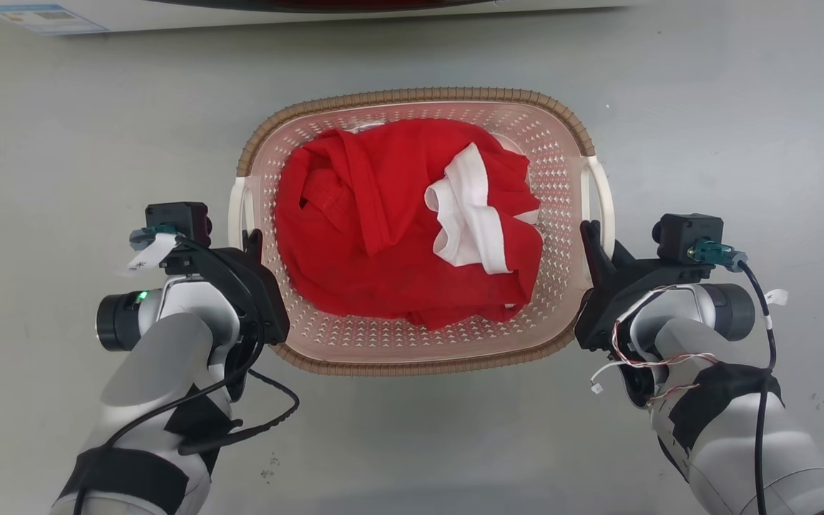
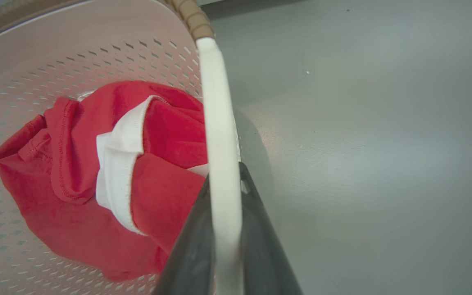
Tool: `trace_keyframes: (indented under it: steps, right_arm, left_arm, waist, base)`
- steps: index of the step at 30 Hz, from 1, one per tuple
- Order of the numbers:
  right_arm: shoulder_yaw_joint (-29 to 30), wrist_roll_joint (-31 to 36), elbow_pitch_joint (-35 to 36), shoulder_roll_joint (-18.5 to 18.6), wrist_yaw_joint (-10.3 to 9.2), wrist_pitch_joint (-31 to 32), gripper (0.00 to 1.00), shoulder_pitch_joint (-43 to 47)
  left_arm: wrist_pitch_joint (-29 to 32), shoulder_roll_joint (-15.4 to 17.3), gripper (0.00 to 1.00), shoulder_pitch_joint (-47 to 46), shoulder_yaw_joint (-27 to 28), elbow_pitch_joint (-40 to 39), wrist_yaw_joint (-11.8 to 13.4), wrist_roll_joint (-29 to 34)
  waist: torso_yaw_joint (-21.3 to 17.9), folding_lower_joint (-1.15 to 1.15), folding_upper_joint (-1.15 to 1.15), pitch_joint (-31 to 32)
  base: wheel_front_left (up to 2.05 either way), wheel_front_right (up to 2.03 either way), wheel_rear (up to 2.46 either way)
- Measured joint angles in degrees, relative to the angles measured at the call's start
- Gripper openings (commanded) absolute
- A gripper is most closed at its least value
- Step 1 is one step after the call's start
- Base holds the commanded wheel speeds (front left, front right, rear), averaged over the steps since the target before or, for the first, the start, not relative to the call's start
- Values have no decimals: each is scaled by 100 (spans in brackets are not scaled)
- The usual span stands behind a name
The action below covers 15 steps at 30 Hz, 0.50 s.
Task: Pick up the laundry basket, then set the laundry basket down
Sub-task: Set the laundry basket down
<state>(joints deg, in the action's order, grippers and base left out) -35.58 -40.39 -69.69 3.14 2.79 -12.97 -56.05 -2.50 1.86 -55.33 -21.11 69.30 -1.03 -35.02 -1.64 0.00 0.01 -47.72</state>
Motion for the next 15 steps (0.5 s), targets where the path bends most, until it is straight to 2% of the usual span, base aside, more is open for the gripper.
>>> trace_keyframes:
  steps: [15]
  right_arm:
    - [8, 0, -73, -12, 1, -23, 0, -91]
  left_arm:
    - [-98, -15, 0, -72, -2, 103, -56, 0]
  waist:
    - [35, 0, -1, -147]
  base:
    - [0, 0, 0]
